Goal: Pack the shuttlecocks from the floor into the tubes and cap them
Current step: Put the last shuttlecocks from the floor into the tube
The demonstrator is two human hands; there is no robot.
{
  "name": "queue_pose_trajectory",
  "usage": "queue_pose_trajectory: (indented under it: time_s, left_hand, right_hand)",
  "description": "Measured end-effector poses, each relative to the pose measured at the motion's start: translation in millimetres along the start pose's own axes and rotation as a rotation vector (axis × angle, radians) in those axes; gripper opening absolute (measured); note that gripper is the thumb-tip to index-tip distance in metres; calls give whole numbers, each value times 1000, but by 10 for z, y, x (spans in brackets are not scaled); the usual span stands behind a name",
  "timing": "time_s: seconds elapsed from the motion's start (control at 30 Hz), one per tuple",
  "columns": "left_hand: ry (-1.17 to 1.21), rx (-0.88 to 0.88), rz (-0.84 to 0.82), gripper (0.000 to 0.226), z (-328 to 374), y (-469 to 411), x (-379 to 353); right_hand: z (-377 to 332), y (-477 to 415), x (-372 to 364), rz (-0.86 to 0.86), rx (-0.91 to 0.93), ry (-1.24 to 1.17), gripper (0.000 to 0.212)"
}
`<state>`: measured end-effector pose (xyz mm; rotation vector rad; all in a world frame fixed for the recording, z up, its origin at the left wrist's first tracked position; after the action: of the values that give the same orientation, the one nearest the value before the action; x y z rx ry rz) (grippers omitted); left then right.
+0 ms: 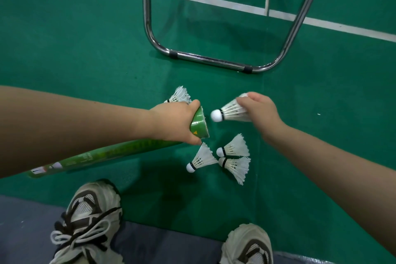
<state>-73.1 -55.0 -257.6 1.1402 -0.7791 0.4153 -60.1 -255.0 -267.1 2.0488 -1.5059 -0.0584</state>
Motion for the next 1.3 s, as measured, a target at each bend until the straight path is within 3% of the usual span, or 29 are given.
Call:
queue_pose_trajectory:
  time_s: [0.13,0.27,0.37,0.47,0.53,0.6,0.73,0.8,0.83,0.93,1.07,1.2,1.3]
  left_hand:
    - [46,-11,48,65,20,-20,40]
    - [67,-13,90,66,25,-28,116]
    - [54,-42,123,67,52,-11,149]
    - [7,-113,136,62,120,3,125]
    - [-35,-137,130,62,146,-8,94]
    - [-43,-120,140,66,129,-38,104]
    - [44,-43,193,71,69,-82,198]
    - [65,-27,170,76,42,-74,183]
    - [67,-24,148,76,30,-66,161]
    - [35,-14,107,74,16,-54,96]
    - [-3,0,106,74,-8,-64,68]
    - [7,13,93,74,-46,-86,78]
    - [19,19,87,73,-46,-88,90]
  right_hand:
    - [-193,31,-246,-274,54,-87,21]
    - [-240,50,-313,-540,-39,-215,15]
    - [-248,89,-298,-807,-86,-247,26]
    - [-307,142,-383,-959,-122,-226,16]
    - [-302,154,-459,-943,-126,-192,24]
    - [-290,142,-504,-822,-83,-242,18]
    - [-212,11,-294,-267,9,-434,6]
    - [-77,-69,-114,-20,-34,-296,11]
    - [32,-111,-31,52,-85,-108,10]
    - [378,-138,75,-5,-331,445,28]
    - [629,-55,5,-209,-517,519,63]
    - [655,-94,-73,-280,-479,611,36]
    - [520,-172,-42,-160,-337,466,23]
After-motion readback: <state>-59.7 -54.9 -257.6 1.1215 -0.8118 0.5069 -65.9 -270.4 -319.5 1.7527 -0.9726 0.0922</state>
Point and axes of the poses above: each hand's wrist, its own y-axis away from the middle knuckle, its own x-axis out of the back of the hand, z = x × y, the point moved 1 cm from there along -y, towards the middle knuckle, and after that the axes turned 13 degrees about -z, right-handed, at the moved point
